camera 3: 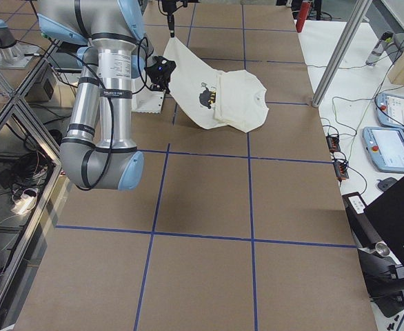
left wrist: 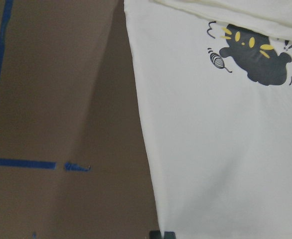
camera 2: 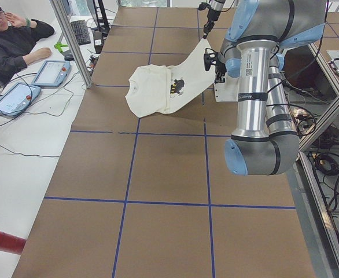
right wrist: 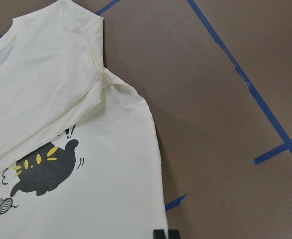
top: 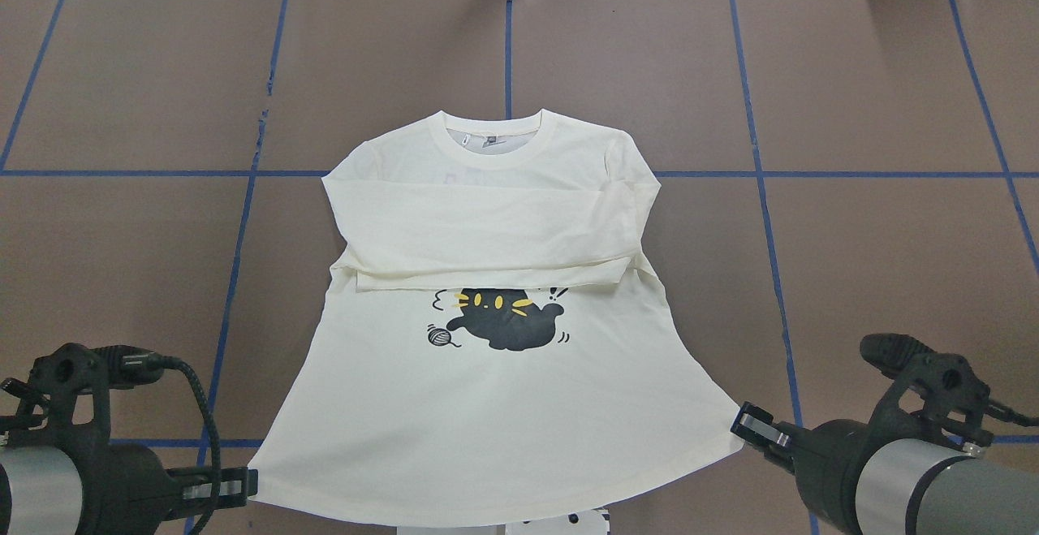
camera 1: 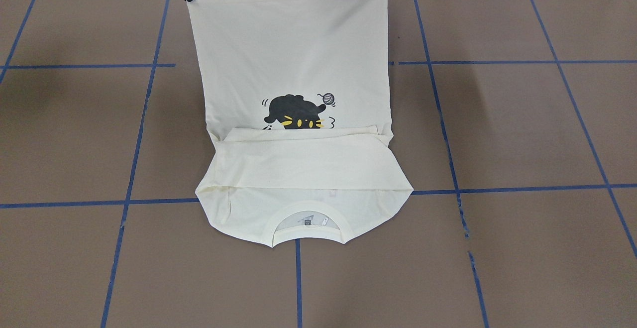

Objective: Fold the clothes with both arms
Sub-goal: 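Lift the hem with both grippers and fold it toward the collar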

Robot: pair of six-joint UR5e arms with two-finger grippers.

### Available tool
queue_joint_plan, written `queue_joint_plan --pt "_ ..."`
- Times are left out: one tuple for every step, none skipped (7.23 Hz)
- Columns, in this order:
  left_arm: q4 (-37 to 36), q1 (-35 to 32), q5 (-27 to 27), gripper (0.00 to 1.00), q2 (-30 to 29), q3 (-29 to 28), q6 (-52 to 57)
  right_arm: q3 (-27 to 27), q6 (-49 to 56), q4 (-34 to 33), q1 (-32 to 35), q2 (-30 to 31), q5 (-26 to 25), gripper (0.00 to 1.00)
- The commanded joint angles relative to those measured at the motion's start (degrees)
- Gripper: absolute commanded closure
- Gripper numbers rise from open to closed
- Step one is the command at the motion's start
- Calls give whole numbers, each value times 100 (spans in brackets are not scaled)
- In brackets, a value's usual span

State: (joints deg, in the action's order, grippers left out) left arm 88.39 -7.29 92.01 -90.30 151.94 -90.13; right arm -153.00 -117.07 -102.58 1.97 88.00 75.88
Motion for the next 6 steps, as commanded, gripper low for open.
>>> queue_joint_plan --pt "-286 -1091 525 100 -512 -232 1418 93 762 -672 992 -824 731 100" --pt "-566 -1925 737 100 -1055 -687 2158 452 1113 -1006 1712 -1550 1205 100" --pt "-734 -2543 965 100 -1608 -1292 2670 977 1430 -1227 2345 -2132 1480 100" --pt "-727 -2871 985 100 -2023 -1968 2911 1627 1798 -1142 2839 -2433 1613 100" --pt "-692 -3187 985 100 -2453 -2662 3130 2286 2098 -1020 3235 -2697 1632 100" --pt "-657 -3443 977 100 -2710 -3157 3376 3084 2284 -488 3596 -2883 1649 100"
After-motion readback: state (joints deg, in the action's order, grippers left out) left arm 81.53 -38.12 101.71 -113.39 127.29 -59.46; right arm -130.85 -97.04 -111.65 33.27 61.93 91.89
